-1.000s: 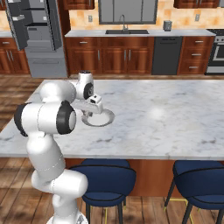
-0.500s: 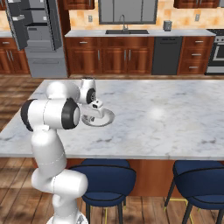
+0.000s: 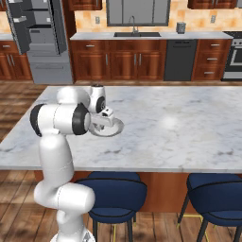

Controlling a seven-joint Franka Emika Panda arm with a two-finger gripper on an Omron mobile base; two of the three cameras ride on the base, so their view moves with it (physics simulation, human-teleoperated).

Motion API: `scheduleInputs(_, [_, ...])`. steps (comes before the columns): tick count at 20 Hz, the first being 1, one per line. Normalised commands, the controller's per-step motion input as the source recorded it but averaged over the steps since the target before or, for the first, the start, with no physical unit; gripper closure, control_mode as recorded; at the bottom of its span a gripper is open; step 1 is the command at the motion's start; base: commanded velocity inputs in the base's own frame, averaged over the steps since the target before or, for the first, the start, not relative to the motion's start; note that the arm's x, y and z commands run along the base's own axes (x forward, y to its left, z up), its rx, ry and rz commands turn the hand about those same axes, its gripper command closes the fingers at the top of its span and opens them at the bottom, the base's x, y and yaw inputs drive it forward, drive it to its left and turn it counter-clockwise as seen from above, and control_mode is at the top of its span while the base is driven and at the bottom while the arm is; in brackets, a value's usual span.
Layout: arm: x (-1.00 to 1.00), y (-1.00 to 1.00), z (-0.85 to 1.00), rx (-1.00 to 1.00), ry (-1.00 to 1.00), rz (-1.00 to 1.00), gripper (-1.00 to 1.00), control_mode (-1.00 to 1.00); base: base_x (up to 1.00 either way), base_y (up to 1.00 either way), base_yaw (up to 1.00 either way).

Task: Take the fish from the fridge and place it on the digital scale on the counter by the fridge. Wait a few seconds for a reading, then move it to the plate on the dining counter.

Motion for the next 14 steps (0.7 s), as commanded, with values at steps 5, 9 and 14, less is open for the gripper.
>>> scheduleInputs(5, [0.69,0.00,0.00,0.00,0.03,0.00,1.00,-1.00,0.00,0.00,0.00])
scheduleInputs(9, [0.44,0.00,0.00,0.00,0.04,0.00,1.00,-1.00,0.00,0.00,0.00])
scheduleInputs(14, [-0.03,-0.01,-0.25,0.00,0.12,0.00,1.00,-1.00,0.00,0.00,0.00])
